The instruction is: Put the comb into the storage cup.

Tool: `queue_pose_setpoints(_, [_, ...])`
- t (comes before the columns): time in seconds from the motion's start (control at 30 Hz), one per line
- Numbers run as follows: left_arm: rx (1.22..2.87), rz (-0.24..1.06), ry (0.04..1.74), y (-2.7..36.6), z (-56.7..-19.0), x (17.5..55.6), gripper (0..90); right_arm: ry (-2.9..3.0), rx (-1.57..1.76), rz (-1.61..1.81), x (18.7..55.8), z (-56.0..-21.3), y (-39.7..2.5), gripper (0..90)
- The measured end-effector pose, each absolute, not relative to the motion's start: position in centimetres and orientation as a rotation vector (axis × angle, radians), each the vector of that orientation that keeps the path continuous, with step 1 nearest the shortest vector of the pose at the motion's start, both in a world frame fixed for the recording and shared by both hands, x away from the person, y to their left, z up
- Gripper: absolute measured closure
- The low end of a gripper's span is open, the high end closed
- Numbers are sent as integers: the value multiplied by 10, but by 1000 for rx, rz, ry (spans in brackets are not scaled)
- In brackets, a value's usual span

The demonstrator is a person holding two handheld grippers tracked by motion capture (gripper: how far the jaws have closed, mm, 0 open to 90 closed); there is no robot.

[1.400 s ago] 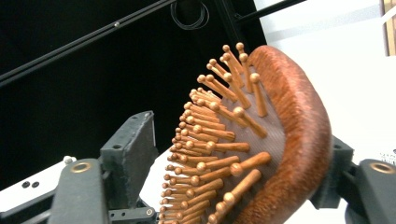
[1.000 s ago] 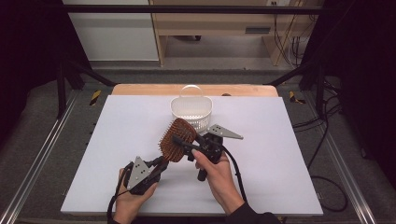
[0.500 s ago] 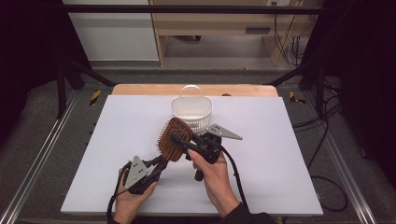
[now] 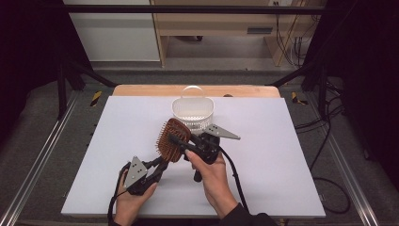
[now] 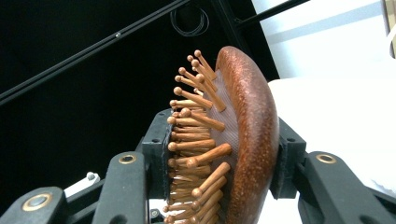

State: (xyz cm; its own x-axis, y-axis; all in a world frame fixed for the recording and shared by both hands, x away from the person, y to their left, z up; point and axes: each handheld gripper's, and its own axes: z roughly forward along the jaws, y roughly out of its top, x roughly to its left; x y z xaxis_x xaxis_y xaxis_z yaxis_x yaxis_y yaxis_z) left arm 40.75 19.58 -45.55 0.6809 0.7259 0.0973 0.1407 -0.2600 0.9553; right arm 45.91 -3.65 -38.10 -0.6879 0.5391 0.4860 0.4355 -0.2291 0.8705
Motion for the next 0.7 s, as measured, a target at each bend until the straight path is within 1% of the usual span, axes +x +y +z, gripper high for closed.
queue_pose_setpoints(0.17, [1749, 647, 702, 198, -456, 408, 697, 1897, 1211, 2078, 460, -379, -36, 521])
queue_pose_setpoints(0.2, [1738, 647, 710, 199, -456, 408, 668, 1893, 1210, 2077, 460, -378, -36, 521])
queue_pose_setpoints(0.33, [1689, 641, 742, 204, -457, 409, 485, 1861, 1213, 2093, 463, -376, -37, 521])
queue_pose_setpoints(0.37, [1677, 659, 748, 206, -456, 408, 438, 1850, 1212, 2087, 464, -376, -38, 520])
queue_pose_setpoints(0.5, [1615, 740, 774, 212, -452, 403, 318, 1811, 1224, 2093, 467, -374, -43, 520])
queue_pose_setpoints(0.7, [1564, 774, 842, 226, -452, 398, 148, 1777, 1229, 2098, 471, -370, -51, 518])
